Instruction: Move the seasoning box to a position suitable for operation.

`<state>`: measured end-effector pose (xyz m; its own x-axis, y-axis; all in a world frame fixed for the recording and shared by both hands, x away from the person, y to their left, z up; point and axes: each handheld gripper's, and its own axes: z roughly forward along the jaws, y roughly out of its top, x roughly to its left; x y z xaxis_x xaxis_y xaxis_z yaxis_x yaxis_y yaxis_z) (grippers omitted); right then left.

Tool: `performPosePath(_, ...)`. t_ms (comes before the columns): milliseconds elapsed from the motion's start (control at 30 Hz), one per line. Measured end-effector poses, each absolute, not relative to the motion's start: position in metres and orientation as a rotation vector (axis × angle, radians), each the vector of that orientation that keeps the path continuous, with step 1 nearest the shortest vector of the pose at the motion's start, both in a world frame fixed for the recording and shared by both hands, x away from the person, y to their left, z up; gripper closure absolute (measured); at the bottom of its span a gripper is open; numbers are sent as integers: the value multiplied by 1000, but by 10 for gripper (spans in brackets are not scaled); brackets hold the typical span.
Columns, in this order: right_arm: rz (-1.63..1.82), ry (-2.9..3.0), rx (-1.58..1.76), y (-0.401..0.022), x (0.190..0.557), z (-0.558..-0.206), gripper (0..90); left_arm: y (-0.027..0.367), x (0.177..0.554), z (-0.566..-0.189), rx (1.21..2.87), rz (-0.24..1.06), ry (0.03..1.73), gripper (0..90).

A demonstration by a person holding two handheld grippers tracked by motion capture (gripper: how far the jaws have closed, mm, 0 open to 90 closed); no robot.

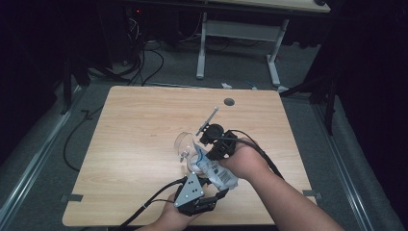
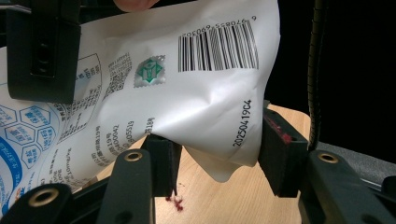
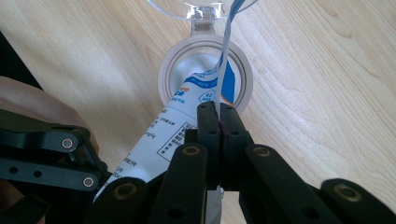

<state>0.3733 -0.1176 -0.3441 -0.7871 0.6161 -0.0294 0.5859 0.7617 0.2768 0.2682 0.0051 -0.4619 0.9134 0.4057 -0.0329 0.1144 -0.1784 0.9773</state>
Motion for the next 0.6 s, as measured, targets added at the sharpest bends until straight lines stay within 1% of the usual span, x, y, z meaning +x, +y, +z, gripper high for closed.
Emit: performPosePath(600, 373, 2837, 978, -120, 371, -345, 896, 3, 266, -468, 1767, 271, 389, 531)
